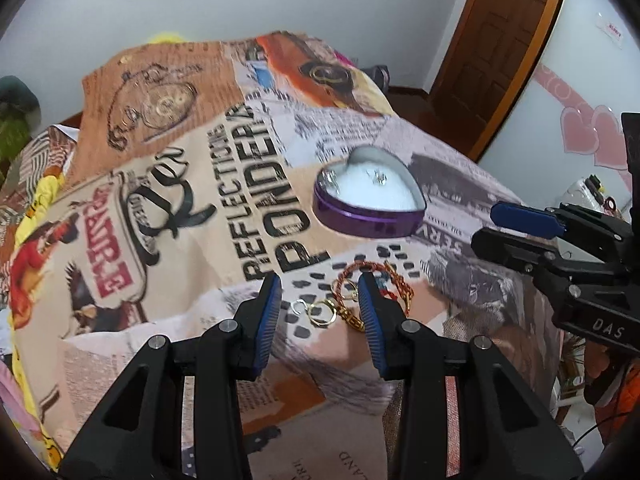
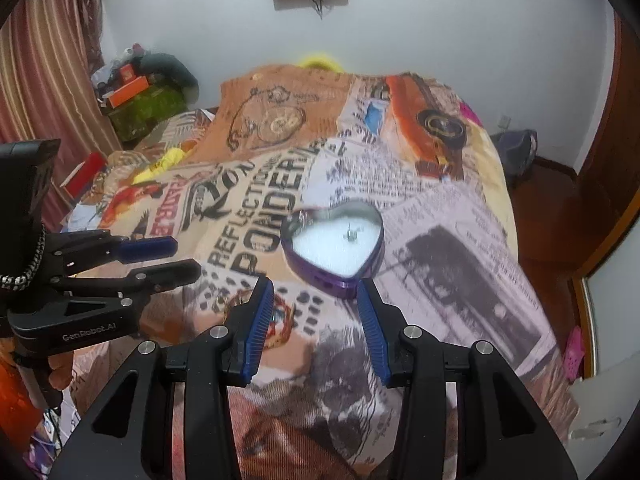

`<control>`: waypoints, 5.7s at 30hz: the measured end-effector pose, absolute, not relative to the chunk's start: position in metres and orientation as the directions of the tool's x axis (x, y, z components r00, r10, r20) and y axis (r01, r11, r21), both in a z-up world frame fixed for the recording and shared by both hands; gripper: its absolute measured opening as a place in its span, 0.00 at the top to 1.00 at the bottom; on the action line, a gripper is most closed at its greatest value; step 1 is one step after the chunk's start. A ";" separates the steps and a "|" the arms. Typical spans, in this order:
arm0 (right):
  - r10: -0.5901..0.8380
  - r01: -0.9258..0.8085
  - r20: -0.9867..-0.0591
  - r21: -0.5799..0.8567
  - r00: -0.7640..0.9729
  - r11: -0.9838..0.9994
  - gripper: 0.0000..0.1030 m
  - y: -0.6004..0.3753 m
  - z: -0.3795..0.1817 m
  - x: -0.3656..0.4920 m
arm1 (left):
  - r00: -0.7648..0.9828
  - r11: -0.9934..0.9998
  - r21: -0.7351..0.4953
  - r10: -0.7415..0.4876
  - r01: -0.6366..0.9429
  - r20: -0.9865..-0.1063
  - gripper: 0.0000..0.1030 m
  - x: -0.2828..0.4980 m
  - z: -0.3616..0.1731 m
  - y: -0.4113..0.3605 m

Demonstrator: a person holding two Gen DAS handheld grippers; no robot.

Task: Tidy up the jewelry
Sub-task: 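Move both tools back to the jewelry and grasp a red cord bracelet with the left tool, then carry the red bracelet toward the tin with the left tool while the right tool grasps a gold ring, then lower both tools over the tin and open them, releasing bracelet and gold ring, then withdraw both open tools from the tin toward the remaining jewelry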

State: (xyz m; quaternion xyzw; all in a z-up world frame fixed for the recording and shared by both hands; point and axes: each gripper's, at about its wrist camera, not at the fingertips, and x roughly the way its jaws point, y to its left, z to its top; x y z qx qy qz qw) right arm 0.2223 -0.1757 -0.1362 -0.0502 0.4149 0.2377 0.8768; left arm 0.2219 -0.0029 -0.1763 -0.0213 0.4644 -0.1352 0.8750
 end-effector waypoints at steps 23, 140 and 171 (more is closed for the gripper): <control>0.383 -0.422 -0.802 0.182 0.459 0.888 0.62 -0.192 -0.171 0.223 | 0.460 0.940 -0.243 -0.330 0.239 -0.824 0.99 0.253 -0.213 -0.018; 0.431 -0.492 -0.763 0.172 0.481 0.854 0.81 -0.173 -0.170 0.294 | 0.565 0.950 -0.151 -0.285 0.272 -0.774 0.99 0.317 -0.184 -0.046; 0.396 -0.482 -0.706 0.089 0.587 0.872 0.67 -0.173 -0.116 0.258 | 0.653 0.968 -0.079 -0.220 0.239 -0.725 0.74 0.250 -0.121 -0.017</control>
